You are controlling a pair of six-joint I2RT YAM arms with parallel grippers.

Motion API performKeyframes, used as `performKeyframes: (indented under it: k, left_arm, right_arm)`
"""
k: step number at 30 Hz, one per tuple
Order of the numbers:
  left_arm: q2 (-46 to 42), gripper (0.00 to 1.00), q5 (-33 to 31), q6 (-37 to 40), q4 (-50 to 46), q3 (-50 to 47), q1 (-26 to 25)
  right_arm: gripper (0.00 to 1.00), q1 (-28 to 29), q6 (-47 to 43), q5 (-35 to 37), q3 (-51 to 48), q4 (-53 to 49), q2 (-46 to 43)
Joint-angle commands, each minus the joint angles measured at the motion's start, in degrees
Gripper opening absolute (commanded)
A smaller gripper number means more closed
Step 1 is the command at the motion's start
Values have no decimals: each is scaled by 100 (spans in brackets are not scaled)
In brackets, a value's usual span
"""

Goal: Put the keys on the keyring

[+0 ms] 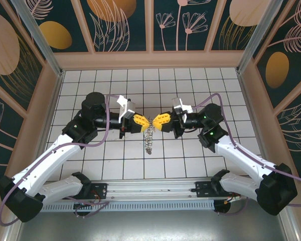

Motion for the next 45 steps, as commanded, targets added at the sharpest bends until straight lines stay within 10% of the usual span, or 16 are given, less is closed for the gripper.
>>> performKeyframes:
  k: [1, 45]
  left_arm:
    - [7, 0, 118, 52, 247, 185, 4]
    - [119, 0, -29, 87, 46, 310, 4]
  right_arm:
    - [0, 77, 75, -12, 92, 227, 61]
    - [0, 214, -374, 50, 383, -215, 157]
